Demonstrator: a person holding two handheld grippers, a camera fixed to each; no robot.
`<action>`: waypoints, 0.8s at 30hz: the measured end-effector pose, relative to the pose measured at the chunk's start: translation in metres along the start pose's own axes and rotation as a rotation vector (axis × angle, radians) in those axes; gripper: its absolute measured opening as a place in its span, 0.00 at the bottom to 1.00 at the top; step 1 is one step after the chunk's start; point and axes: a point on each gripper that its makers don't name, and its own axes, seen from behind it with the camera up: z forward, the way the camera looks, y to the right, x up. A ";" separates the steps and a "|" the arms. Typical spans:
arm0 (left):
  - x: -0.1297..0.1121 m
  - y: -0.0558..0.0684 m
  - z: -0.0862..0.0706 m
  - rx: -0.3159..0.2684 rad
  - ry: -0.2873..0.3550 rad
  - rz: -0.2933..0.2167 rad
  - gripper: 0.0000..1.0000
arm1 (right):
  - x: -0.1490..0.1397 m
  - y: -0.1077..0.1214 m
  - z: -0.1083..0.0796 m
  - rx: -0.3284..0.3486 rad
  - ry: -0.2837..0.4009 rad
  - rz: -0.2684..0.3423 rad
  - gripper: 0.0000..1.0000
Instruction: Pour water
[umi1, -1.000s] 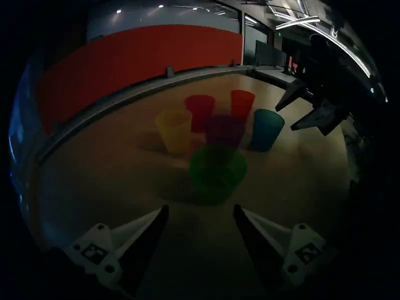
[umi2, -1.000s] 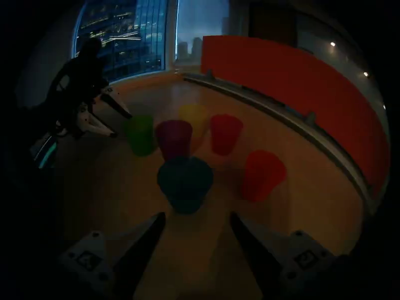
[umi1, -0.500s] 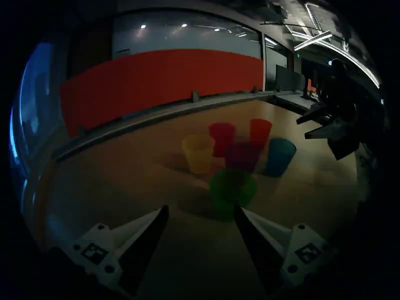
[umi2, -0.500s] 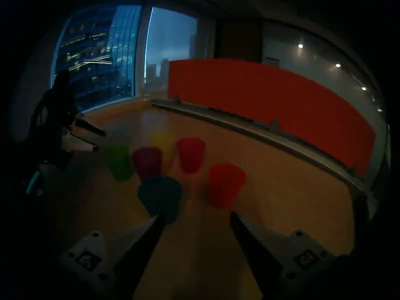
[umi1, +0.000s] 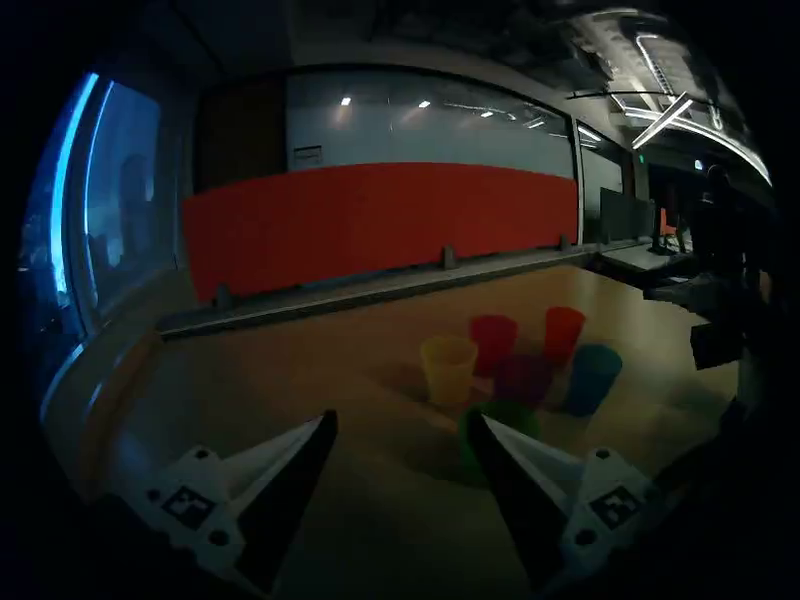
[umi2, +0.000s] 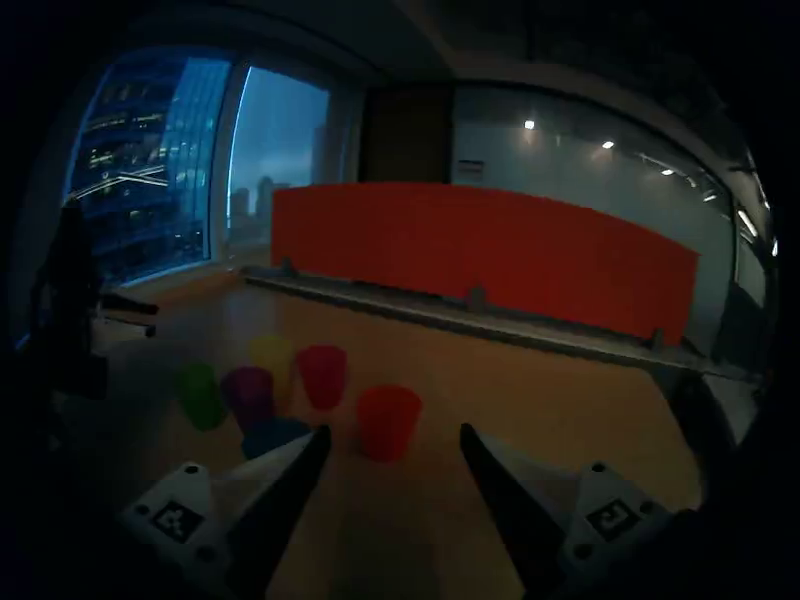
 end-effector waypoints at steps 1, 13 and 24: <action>0.001 -0.001 0.000 0.009 0.007 -0.006 0.96 | 0.004 0.002 -0.001 -0.012 0.011 0.008 1.00; 0.021 -0.021 -0.012 0.142 0.143 -0.060 0.96 | 0.021 0.027 -0.003 -0.167 0.116 0.031 1.00; 0.037 -0.030 -0.024 0.233 0.244 -0.096 0.96 | 0.041 0.040 -0.016 -0.313 0.246 0.014 1.00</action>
